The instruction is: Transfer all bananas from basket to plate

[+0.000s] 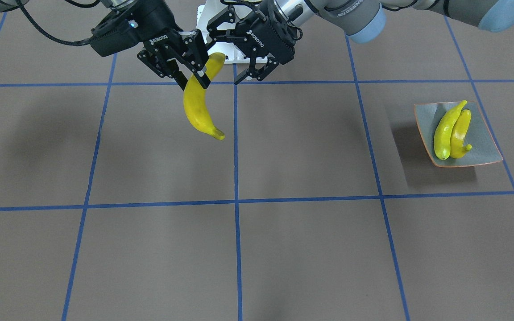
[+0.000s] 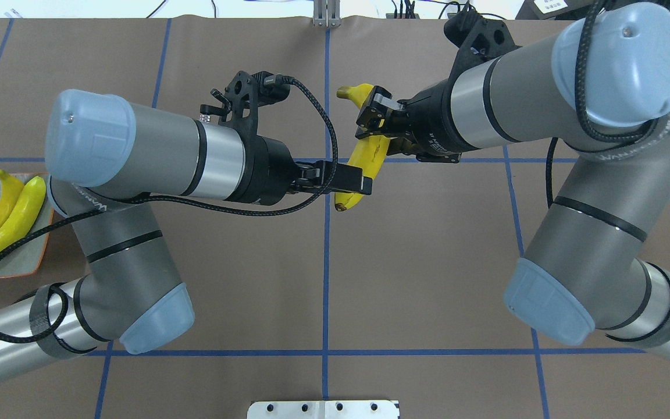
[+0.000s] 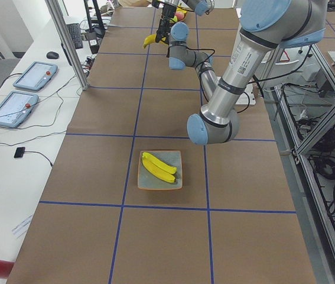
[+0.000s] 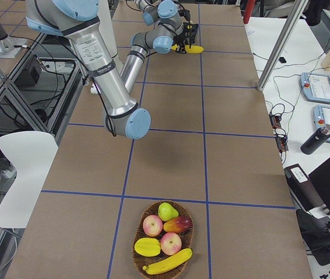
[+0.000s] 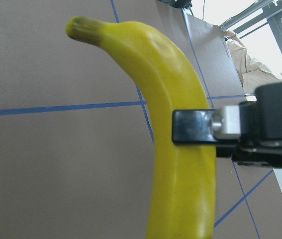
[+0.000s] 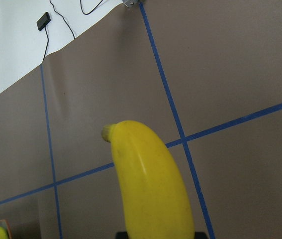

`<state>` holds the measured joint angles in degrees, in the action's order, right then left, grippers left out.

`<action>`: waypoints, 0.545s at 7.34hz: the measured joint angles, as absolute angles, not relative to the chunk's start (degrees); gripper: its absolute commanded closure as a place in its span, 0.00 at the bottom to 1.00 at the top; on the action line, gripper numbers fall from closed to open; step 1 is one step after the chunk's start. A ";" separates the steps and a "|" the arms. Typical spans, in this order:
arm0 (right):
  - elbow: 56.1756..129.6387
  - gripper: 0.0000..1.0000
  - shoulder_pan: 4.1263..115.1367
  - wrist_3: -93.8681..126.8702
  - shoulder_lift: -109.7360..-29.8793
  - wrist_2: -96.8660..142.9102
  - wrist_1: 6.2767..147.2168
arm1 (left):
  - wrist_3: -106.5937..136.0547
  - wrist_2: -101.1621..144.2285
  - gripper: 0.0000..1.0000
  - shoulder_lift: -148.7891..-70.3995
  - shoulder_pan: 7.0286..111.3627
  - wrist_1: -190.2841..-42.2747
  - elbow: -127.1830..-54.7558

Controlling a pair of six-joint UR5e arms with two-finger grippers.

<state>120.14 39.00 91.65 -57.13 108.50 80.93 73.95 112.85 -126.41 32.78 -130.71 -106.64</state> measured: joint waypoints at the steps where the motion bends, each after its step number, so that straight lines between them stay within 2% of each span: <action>1: 120.34 1.00 38.53 91.59 -57.08 108.33 81.17 | 73.98 112.85 0.11 -126.58 32.78 -130.80 -106.67; 2: 120.38 1.00 38.02 91.49 -57.08 108.10 81.26 | 73.99 112.85 0.19 -126.73 32.78 -130.84 -106.68; 4: 120.49 1.00 37.44 91.26 -56.91 107.99 81.29 | 74.00 112.85 0.43 -126.80 32.78 -130.95 -106.70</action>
<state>120.49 37.44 91.26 -56.91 107.99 81.29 74.00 112.85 -126.80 32.78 -130.95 -106.70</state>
